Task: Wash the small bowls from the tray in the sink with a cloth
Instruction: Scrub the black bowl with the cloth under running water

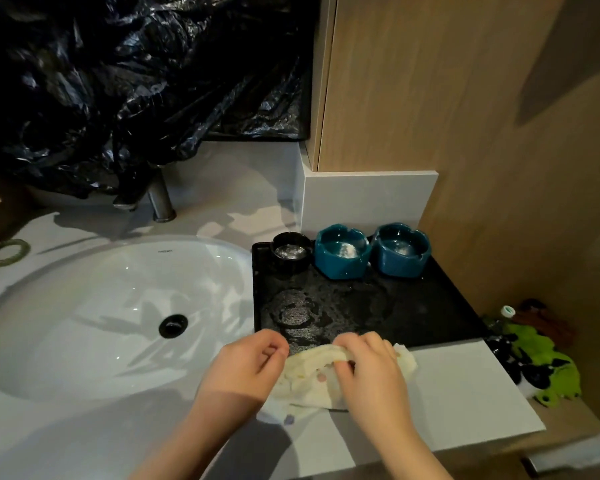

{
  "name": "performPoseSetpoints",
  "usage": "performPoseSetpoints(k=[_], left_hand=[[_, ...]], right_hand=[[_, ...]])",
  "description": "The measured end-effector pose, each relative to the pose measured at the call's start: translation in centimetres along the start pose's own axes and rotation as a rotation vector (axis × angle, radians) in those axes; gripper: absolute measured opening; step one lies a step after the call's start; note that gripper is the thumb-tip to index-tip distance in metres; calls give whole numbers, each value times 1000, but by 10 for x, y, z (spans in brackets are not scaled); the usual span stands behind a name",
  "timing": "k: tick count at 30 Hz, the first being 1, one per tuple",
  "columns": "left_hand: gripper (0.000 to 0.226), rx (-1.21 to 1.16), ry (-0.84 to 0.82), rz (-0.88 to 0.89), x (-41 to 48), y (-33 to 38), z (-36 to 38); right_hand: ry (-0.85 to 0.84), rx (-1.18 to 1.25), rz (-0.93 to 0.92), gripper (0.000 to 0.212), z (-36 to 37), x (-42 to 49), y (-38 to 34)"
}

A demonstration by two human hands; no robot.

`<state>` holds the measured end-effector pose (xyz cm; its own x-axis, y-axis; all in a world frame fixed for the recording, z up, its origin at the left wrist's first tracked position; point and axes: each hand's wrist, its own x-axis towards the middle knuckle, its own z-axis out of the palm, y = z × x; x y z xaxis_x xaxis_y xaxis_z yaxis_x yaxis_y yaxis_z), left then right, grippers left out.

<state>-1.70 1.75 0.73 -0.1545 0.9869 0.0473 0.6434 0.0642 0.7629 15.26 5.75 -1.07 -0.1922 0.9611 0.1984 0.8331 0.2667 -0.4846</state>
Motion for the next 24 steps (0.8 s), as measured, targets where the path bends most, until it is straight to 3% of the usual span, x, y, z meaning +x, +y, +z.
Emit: performPoseSetpoints(k=[3, 10, 13, 15, 18, 21, 24], left_hand=[[28, 27, 1, -9, 13, 1, -7], [20, 76, 20, 65, 61, 8, -31], [13, 142, 37, 73, 89, 7, -34], [13, 173, 40, 63, 107, 4, -31], [12, 201, 38, 47, 129, -5, -20], [34, 233, 74, 17, 147, -15, -8], [49, 320, 72, -22, 160, -20, 1]], right_hand=[[28, 179, 70, 6, -8, 17, -4], [204, 333, 142, 33, -34, 69, -26], [254, 309, 112, 23, -29, 85, -27], [180, 284, 124, 8, -19, 92, -24], [-46, 168, 164, 39, -1, 94, -18], [-269, -54, 182, 66, 10, 88, -16], [-336, -129, 184, 68, 18, 82, -13]])
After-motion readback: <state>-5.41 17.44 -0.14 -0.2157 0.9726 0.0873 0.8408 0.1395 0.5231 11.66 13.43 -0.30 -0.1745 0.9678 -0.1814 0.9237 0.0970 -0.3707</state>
